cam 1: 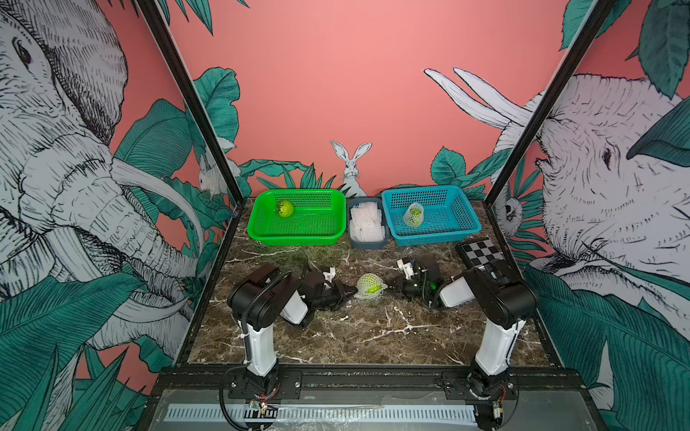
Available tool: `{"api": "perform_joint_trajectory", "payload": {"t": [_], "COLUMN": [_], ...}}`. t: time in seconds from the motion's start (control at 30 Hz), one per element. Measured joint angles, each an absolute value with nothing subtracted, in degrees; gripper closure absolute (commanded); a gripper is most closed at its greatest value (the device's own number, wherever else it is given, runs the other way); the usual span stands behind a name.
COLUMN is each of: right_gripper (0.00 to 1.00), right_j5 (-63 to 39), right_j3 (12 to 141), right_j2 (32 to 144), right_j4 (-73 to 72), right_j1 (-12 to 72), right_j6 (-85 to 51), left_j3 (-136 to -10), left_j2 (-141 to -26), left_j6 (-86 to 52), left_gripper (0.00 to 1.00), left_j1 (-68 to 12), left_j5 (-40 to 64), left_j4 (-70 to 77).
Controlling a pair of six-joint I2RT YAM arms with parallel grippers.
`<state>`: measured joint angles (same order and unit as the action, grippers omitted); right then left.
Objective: Sleeve custard apples in foam nets
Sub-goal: Put on the foam net on the custard apple.
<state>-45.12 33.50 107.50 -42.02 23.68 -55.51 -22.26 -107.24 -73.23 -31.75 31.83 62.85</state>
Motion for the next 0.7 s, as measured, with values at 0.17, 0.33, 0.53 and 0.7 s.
{"api": "perform_joint_trajectory", "payload": {"t": [0.17,0.33,0.53,0.7], "right_gripper": [0.71,0.59,0.55,0.42], "right_j5": [-42.9,-39.8,-35.5,-30.1], "right_j3": [34.0,34.2,34.3,35.4], "right_j2": [106.0,100.9,95.5,87.2], "right_j4": [-39.5,-32.4,-21.9,-9.1], "right_j1": [23.9,24.0,23.8,24.0], "right_j6": [-55.2,-52.0,-47.6,-42.3], "left_j3": [-22.7,-23.2,-23.3,-23.4], "left_j2": [-106.6,-105.0,-104.5,-104.0], "left_j6": [-73.1,-72.2,-71.9,-71.9], "left_gripper": [0.92,0.92,0.92,0.92], "left_j1": [-31.7,-31.7,-31.8,-31.9], "left_j5": [30.6,29.9,29.5,29.3], "left_j4": [60.9,56.9,55.5,55.1]}}
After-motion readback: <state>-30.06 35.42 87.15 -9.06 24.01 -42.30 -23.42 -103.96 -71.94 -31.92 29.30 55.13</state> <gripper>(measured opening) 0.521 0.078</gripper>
